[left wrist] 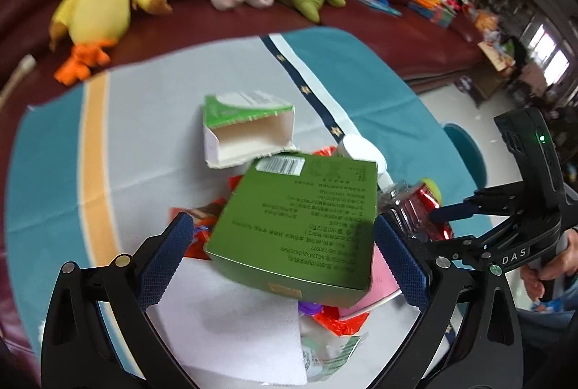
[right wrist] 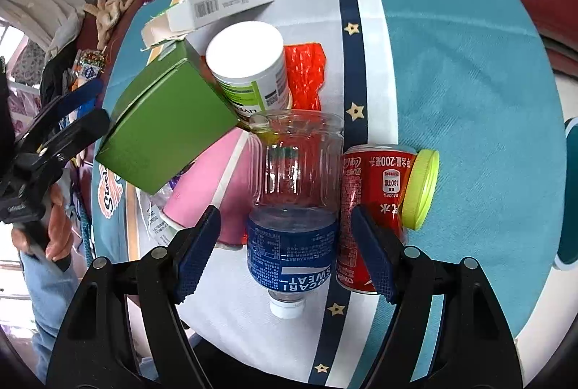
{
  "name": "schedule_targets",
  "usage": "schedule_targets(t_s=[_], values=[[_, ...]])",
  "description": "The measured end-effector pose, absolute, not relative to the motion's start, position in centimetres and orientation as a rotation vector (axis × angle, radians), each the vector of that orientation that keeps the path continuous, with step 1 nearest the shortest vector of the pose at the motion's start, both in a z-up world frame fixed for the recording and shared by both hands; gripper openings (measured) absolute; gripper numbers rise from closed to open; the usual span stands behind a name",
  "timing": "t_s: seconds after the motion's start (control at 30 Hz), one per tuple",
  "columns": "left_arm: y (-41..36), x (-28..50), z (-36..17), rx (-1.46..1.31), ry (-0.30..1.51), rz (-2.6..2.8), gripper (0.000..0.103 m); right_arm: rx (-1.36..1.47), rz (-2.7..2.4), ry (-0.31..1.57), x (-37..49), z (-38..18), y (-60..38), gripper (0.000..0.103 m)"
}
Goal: Collect trash
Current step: 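Close left tool on green box while right tool closes on water bottle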
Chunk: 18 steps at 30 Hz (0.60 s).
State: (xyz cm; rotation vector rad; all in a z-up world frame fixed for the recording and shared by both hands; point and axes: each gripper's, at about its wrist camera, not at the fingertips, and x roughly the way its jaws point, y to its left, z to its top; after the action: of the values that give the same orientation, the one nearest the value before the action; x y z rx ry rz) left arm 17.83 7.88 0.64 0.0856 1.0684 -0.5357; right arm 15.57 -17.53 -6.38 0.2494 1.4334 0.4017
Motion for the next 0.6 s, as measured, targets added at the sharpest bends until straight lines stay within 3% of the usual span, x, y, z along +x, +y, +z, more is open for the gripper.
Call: schedule_targets(t_s=[0.57, 0.6], values=[[10.2, 13.4, -1.0, 0.065, 0.996, -0.583, 0.097, 0.236, 0.407, 1.46, 15.1, -9.0, -15.4, 0.074], [10.3, 13.2, -1.1, 0.066, 0.994, -0.579, 0.097, 0.23, 0.413, 1.453, 15.1, -9.0, -15.3, 0.07]])
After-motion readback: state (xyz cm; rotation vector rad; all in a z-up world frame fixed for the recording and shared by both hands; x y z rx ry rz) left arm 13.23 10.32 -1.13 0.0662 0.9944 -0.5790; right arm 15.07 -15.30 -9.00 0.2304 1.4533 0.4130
